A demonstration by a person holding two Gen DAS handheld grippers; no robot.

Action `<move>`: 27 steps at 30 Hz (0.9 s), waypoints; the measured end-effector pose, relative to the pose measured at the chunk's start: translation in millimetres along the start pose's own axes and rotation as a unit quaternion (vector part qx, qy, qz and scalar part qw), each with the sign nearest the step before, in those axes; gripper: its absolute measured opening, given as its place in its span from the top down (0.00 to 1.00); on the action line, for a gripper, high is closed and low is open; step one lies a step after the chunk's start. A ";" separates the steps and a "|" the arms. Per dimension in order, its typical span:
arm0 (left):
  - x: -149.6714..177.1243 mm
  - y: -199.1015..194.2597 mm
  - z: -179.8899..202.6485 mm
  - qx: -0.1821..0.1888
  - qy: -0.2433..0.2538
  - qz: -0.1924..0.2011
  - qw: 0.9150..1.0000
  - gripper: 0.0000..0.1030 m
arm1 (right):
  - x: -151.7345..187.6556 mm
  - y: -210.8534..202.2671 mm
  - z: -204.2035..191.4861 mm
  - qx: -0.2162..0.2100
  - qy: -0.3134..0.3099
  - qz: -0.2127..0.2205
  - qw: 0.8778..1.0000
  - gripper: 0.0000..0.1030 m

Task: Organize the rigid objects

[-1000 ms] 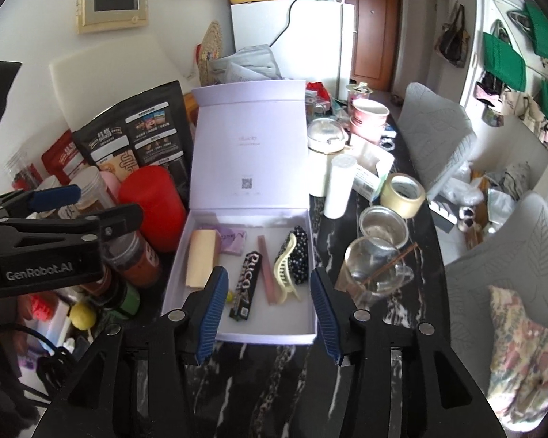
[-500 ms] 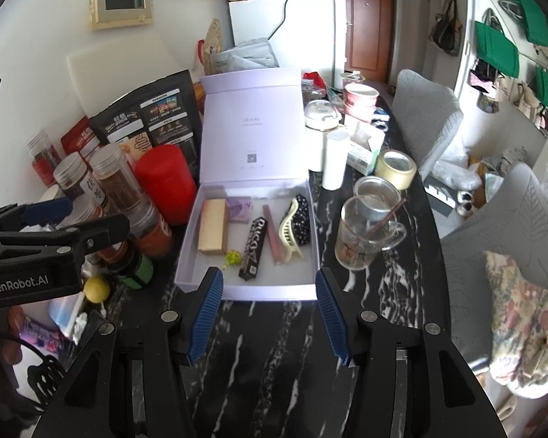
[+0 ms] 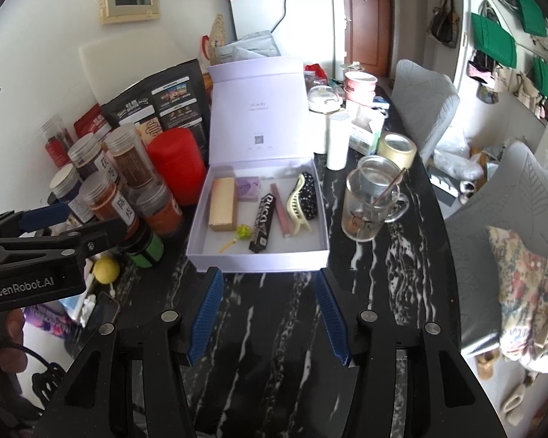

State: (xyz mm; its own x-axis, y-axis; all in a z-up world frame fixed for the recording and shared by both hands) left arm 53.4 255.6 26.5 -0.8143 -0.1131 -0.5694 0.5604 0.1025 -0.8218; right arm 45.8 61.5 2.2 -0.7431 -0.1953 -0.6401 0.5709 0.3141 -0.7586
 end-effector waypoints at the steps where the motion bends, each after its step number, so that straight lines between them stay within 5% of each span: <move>1: 1.1 -0.1 -0.3 0.000 -0.001 0.000 1.000 0.07 | 2.0 -1.3 -1.4 0.000 -0.002 0.003 1.000 0.49; 27: 14.8 -4.7 -9.7 -0.001 -0.006 -0.006 1.000 0.07 | 10.6 -5.0 -10.8 -0.012 0.003 0.001 1.000 0.47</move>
State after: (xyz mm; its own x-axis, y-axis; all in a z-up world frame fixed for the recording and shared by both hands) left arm 37.2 263.0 22.1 -0.8192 -0.1257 -0.5596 0.5503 0.1024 -0.8287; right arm 31.3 67.9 0.5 -0.7438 -0.1898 -0.6408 0.5642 0.3358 -0.7543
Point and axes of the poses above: each gripper's, at about its wrist camera, not at the fingertips, and y roughly the way its jaws point, z to its right, x to its underside, the point moved 2 cm from there along y, roughly the way its jaws point, and after that the axes turned 1 degree about -x, right-handed, at the moved point
